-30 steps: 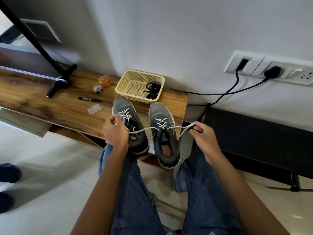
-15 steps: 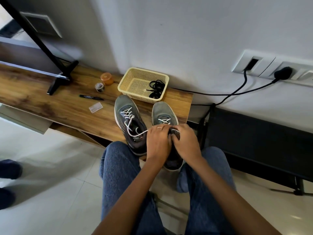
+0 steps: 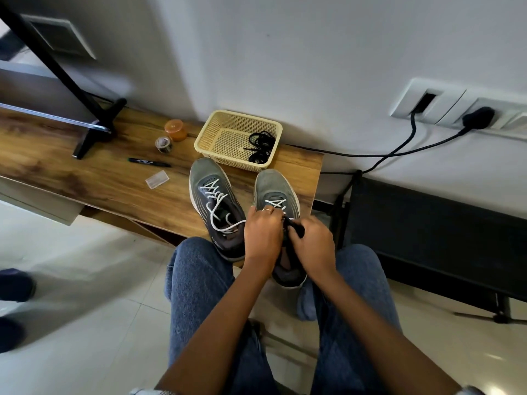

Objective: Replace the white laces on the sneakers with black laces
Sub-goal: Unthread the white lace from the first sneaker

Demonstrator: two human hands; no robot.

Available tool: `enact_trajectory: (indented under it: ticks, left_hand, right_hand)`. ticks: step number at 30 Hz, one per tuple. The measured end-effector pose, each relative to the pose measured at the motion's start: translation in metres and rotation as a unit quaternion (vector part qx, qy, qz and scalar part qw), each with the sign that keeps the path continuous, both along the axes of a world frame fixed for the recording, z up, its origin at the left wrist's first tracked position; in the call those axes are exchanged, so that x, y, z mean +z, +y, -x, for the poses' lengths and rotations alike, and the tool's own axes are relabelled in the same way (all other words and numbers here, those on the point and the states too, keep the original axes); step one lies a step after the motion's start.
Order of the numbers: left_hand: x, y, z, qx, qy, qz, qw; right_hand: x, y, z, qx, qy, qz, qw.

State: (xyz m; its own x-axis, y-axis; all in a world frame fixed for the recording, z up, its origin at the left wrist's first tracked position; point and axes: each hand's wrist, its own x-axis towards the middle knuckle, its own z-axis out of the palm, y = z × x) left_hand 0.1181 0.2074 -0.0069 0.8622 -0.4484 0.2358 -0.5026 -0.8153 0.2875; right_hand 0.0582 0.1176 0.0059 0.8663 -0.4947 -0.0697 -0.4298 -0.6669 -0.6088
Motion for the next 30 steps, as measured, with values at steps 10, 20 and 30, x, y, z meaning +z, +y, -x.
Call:
enact_trajectory:
  ticks: [10,20,30]
  left_hand:
    - [0.008,-0.003,0.010,0.170,0.198,0.242,0.934]
    - [0.000,-0.006,0.005,0.016,0.027,0.005,1.000]
    - [0.000,-0.001,0.004,0.032,0.069,0.083,0.994]
  right_hand:
    - [-0.009,-0.001,0.000,-0.096,-0.035,-0.059,0.993]
    - [-0.007,-0.004,-0.001,-0.073,-0.016,-0.050,0.996]
    - [-0.008,-0.003,0.002,-0.088,-0.024,-0.053,0.994]
